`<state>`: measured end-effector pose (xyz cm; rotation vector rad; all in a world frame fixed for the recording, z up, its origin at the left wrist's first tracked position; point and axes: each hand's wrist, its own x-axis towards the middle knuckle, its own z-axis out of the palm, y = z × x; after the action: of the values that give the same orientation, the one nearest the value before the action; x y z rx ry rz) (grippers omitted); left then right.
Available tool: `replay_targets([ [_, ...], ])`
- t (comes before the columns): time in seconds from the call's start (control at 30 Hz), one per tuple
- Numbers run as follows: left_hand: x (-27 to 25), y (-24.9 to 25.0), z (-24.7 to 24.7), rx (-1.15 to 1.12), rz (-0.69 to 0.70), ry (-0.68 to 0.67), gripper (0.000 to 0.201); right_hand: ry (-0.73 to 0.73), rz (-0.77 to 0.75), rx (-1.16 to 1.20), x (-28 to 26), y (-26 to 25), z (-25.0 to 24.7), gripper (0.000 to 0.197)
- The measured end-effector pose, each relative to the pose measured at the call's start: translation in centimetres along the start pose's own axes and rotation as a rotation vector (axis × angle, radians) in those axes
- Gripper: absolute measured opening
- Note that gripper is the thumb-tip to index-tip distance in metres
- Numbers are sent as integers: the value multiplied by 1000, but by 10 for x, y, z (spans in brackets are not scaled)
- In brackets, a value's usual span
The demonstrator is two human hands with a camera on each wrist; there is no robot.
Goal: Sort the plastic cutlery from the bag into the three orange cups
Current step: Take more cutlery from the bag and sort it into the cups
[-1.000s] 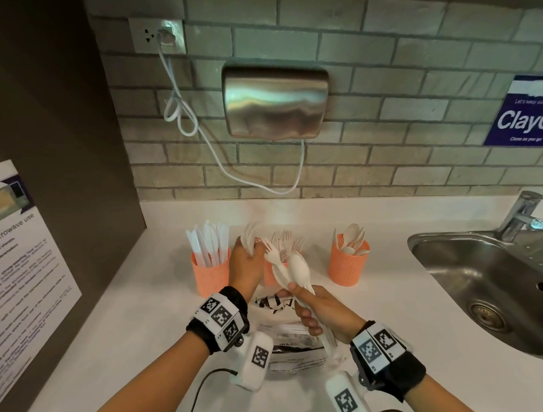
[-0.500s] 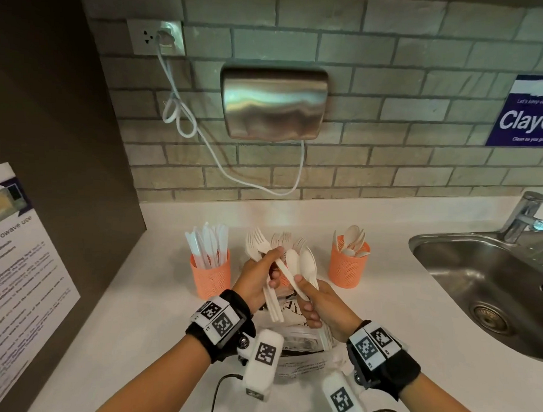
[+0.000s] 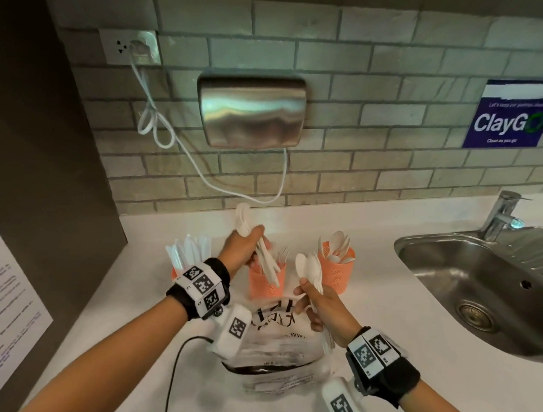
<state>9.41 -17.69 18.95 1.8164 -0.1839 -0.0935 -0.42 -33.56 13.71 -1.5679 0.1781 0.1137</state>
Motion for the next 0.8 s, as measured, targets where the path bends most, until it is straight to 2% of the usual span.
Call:
replay_targets([
  [0.1,24,12,-5,-10,113,226,32,54,-1,69,3,-5,-10,35],
  [0.17,34,16,-3,-9,153,284,28,75,17,134,4,-8,-15,43],
  [0.37,53,6,16,48,196,256,29,83,44,237,2,-11,-30,51],
  [0.6,65,-25,19,90,113,178,27,106,1,204,-8,-15,-43,48],
  [0.8,61,-48,12,78,98,81,17,136,5,178,-11,-12,-51,48],
])
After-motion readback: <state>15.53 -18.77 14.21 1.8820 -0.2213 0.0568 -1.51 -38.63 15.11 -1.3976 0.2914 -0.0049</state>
